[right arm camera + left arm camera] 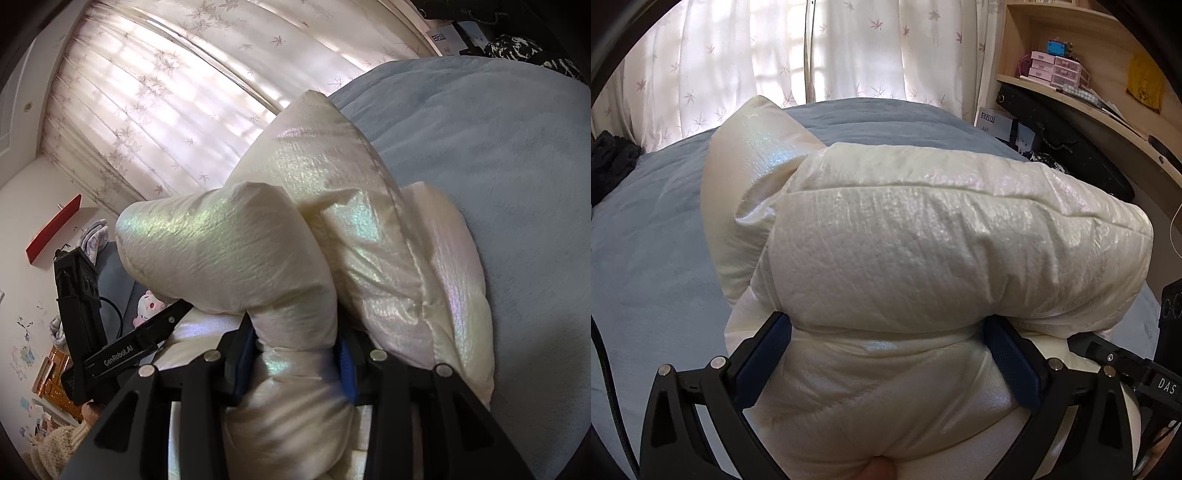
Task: Fold large clothes
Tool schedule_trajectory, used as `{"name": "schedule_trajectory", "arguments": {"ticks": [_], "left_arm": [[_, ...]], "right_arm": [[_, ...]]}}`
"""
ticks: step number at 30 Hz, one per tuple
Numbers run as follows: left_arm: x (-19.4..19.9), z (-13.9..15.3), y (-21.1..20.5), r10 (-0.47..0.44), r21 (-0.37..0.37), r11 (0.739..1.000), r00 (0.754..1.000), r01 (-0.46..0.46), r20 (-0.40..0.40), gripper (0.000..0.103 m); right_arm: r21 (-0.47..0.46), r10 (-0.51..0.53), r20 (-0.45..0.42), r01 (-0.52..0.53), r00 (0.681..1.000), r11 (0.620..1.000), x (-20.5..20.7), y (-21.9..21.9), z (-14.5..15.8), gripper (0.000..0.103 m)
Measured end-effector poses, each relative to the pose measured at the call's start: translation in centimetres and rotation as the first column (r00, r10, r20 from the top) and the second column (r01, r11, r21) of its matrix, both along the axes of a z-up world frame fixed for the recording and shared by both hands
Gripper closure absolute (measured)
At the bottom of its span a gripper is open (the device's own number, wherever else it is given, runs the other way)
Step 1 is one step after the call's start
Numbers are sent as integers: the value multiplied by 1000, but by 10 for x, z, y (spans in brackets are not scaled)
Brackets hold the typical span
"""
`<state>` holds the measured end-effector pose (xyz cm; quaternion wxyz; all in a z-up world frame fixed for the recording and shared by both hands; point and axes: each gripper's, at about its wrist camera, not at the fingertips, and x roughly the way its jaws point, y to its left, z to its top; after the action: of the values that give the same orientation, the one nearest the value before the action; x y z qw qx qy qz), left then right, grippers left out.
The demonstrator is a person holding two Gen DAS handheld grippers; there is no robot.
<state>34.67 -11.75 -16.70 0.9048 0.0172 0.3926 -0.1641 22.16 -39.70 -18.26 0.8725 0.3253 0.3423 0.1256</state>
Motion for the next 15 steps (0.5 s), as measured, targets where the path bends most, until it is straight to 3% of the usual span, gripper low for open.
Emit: {"name": "schedule_trajectory", "arguments": {"ticks": [4, 9, 12, 15], "left_arm": [[-3, -2, -4, 5, 31, 999, 1000, -5, 14, 0], [-7, 3, -10, -16, 55, 998, 1000, 15, 20, 0], [-9, 7, -12, -21, 63, 998, 999, 19, 27, 0], [-8, 7, -10, -18, 56, 998, 1000, 17, 23, 0]], "right_arm": [[-43, -6, -19, 5, 1000, 999, 3, 7, 9, 66], [-196, 15, -96, -33, 995, 980, 8, 19, 39, 62], [-326, 25, -108, -59, 994, 944, 8, 27, 67, 59], [-470, 57, -45, -71, 997, 880, 5, 43, 99, 58]]}}
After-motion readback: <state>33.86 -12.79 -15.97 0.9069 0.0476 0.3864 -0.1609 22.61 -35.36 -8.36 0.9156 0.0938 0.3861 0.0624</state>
